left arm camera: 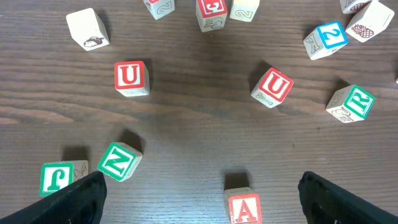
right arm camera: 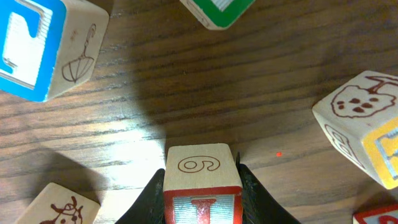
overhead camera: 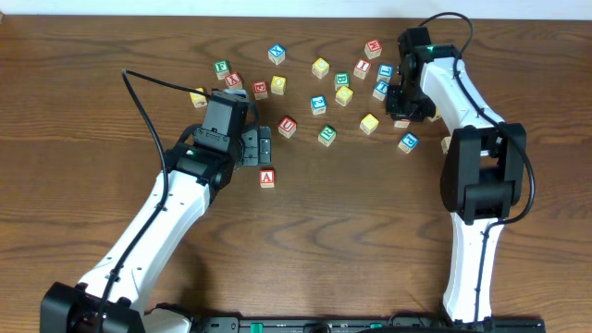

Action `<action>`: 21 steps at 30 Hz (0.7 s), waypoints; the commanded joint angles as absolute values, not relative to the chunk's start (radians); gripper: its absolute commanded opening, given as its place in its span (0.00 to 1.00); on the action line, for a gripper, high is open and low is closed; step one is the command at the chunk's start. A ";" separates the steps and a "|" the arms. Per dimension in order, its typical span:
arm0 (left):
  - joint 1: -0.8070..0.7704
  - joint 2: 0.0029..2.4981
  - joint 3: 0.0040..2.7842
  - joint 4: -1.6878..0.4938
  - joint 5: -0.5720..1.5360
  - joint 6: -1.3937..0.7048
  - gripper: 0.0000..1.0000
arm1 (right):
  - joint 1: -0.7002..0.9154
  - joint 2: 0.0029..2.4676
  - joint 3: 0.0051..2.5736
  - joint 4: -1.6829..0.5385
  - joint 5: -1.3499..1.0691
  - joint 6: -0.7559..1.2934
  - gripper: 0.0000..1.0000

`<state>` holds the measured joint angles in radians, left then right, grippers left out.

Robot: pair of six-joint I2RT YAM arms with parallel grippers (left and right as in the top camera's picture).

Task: Spell out AI2
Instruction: 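Hold the I block in the right gripper near the block cluster, then lift the I block and carry it toward the red A block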

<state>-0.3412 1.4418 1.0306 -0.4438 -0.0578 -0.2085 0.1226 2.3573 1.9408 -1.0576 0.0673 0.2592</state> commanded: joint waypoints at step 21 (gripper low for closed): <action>-0.337 1.429 1.052 -0.463 -0.236 -0.198 0.97 | 0.137 2.103 1.992 -1.109 0.068 0.246 0.16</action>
